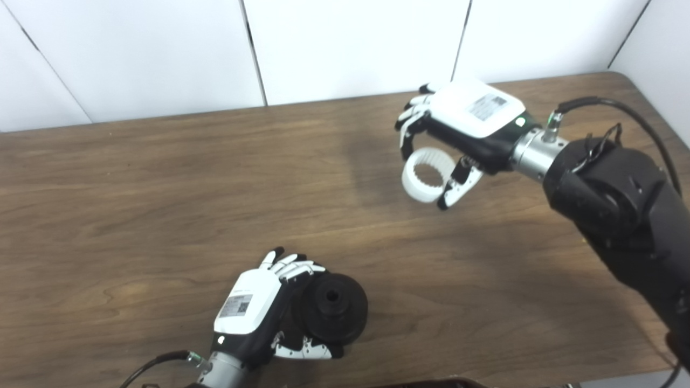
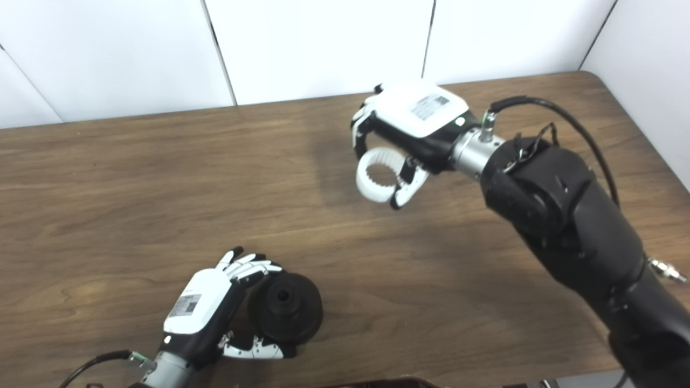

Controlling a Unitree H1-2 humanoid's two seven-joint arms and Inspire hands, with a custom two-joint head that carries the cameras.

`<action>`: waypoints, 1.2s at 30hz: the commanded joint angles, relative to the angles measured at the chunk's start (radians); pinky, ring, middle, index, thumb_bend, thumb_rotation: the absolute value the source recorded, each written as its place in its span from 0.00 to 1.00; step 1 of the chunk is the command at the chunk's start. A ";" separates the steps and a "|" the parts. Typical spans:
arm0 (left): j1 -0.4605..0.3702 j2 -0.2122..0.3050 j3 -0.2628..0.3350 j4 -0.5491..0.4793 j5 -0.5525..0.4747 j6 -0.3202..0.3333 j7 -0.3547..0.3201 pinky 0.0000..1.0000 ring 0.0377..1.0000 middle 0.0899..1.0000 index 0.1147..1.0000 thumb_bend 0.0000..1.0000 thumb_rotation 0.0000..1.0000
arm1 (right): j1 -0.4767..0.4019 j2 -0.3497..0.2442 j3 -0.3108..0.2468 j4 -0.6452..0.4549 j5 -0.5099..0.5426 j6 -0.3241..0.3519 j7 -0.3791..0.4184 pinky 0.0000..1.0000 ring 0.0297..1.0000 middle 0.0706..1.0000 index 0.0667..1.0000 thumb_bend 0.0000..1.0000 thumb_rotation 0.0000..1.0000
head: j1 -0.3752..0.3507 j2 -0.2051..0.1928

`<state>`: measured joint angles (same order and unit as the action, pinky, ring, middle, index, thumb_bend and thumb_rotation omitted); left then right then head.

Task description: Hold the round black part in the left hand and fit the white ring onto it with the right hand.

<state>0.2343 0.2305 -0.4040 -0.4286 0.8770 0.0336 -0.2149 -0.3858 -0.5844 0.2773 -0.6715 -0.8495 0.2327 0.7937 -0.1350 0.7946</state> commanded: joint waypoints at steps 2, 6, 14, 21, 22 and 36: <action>0.003 -0.006 -0.017 -0.006 0.028 0.008 -0.034 1.00 0.88 0.79 0.42 0.52 0.06 | -0.025 0.035 -0.012 -0.087 -0.023 0.021 0.060 0.94 0.86 0.78 0.45 0.53 0.14 | 0.004 0.009; -0.002 -0.005 -0.019 -0.002 0.038 -0.001 -0.027 1.00 0.88 0.79 0.42 0.52 0.06 | -0.019 0.097 -0.004 -0.161 -0.022 0.027 0.140 0.97 0.87 0.79 0.45 0.52 0.14 | -0.002 0.015; -0.008 -0.003 -0.025 -0.005 0.059 -0.002 -0.037 1.00 0.89 0.79 0.42 0.52 0.06 | 0.005 0.191 0.023 -0.222 -0.049 -0.011 0.242 1.00 0.90 0.80 0.45 0.52 0.14 | 0.008 0.026; -0.005 -0.018 -0.018 -0.022 0.044 0.024 -0.062 1.00 0.89 0.79 0.42 0.52 0.06 | 0.030 0.230 0.025 -0.242 -0.044 -0.024 0.292 1.00 0.89 0.79 0.45 0.52 0.14 | 0.015 0.038; -0.005 -0.019 -0.018 -0.024 0.046 0.027 -0.065 1.00 0.89 0.80 0.42 0.52 0.06 | 0.032 0.235 0.025 -0.245 -0.041 -0.023 0.299 1.00 0.90 0.79 0.45 0.52 0.14 | 0.018 0.038; -0.011 -0.033 -0.021 -0.035 0.072 0.039 -0.095 1.00 0.89 0.80 0.42 0.52 0.06 | 0.131 0.290 0.059 -0.223 -0.046 -0.080 0.281 1.00 0.92 0.80 0.45 0.52 0.14 | 0.040 0.051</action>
<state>0.2252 0.1998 -0.4114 -0.4574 0.9337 0.0734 -0.2876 -0.2383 -0.3089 0.3372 -0.8909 -0.8881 0.1799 1.1022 -0.0951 0.8452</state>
